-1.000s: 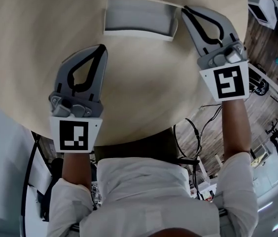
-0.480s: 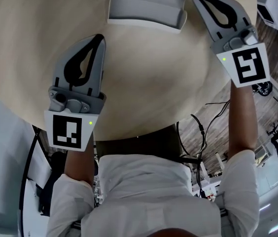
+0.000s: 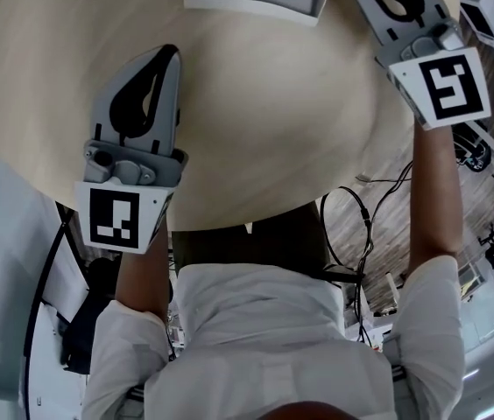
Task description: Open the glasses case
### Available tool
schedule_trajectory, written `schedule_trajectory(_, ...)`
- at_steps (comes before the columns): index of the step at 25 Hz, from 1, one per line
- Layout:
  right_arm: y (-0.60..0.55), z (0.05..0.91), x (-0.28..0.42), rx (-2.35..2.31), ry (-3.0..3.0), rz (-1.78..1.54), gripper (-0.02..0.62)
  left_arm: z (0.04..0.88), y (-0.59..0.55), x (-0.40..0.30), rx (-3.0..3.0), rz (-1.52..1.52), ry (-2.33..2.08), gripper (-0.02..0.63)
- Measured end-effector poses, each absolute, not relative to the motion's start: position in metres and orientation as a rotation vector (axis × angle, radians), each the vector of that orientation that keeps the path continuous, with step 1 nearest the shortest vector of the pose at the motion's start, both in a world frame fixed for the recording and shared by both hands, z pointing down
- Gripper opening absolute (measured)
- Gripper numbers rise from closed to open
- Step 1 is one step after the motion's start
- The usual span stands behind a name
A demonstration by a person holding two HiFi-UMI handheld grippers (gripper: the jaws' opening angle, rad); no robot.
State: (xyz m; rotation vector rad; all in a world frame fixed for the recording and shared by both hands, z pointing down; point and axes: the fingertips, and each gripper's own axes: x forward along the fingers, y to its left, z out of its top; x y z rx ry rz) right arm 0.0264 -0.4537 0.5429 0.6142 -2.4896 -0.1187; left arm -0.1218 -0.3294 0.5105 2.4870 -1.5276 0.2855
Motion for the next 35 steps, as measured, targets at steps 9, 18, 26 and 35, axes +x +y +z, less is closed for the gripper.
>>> schedule_trajectory(9, -0.391, 0.451, 0.08, 0.735, -2.732, -0.017, 0.037, 0.447, -0.281, -0.105, 2.368, 0.117, -1.666, 0.012)
schedule_trajectory(18, -0.296, 0.28, 0.114, 0.933, -2.996, -0.075, 0.037, 0.33, -0.22, -0.093, 2.501, 0.036, -1.598, 0.012)
schedule_trajectory(26, -0.177, 0.226, 0.13, 1.075, -3.021, 0.005, 0.034, 0.273, -0.142, -0.089, 2.594, -0.095, -1.469, 0.012)
schedule_trajectory(35, -0.023, 0.252, 0.095, 1.27, -2.959, 0.176, 0.031, 0.26, 0.014, -0.121, 2.654, -0.148, -1.35, 0.012)
